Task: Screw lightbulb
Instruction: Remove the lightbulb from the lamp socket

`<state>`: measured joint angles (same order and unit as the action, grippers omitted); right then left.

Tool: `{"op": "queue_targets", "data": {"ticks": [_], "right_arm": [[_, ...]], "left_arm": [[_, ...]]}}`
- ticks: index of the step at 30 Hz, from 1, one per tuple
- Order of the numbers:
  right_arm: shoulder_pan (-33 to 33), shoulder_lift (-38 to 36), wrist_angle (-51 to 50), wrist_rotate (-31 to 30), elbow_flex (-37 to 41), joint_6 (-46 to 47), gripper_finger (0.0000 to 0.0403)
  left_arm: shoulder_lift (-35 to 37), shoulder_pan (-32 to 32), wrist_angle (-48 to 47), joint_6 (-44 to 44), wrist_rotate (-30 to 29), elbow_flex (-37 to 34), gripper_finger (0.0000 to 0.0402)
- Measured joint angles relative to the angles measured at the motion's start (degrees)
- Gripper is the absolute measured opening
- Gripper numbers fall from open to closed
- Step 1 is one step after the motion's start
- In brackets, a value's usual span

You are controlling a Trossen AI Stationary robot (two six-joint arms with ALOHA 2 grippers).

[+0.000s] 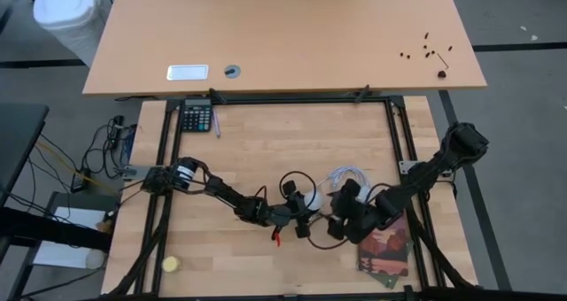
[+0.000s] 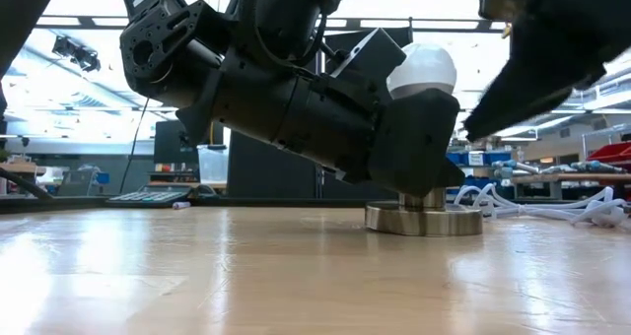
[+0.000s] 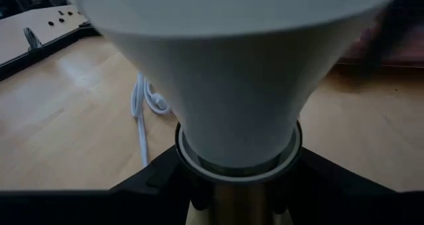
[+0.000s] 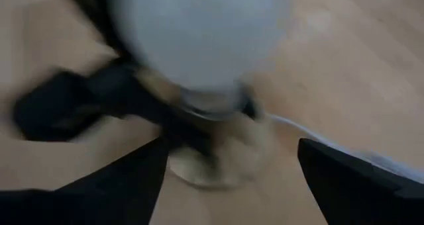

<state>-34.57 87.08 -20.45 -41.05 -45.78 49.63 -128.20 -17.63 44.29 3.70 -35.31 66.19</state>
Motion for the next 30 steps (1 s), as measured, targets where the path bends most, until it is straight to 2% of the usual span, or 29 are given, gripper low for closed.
{"op": "queue_targets", "data": {"ticks": [7,11,15,18,23,25,30], "right_arm": [[2.3,1.0,10.3,0.2,-0.1,-9.2,0.0346],[4.6,1.0,12.5,0.2,-0.1,-12.8,0.0346],[6.1,1.0,10.4,0.7,-0.1,-13.9,0.0346],[6.2,0.9,5.0,1.5,-0.2,-12.1,0.0346],[5.9,-0.2,-12.7,0.8,0.3,1.9,0.0346],[5.0,-0.5,-10.9,1.4,0.0,3.6,0.0346],[3.0,0.1,0.2,4.2,0.0,-3.1,0.0346]], "left_arm": [[0.0,0.0,0.0,0.0,0.0,0.0,0.0198],[0.0,0.0,0.1,0.0,0.0,0.0,0.0198],[0.0,0.0,0.1,0.0,0.0,0.0,0.0198],[0.0,0.0,0.0,0.2,-0.2,0.0,0.0198],[0.0,0.0,0.0,-0.1,0.0,0.0,0.0198],[0.0,0.0,0.1,-0.1,0.0,0.0,0.0198],[0.0,0.0,0.0,0.0,0.0,0.0,0.0198]]}}
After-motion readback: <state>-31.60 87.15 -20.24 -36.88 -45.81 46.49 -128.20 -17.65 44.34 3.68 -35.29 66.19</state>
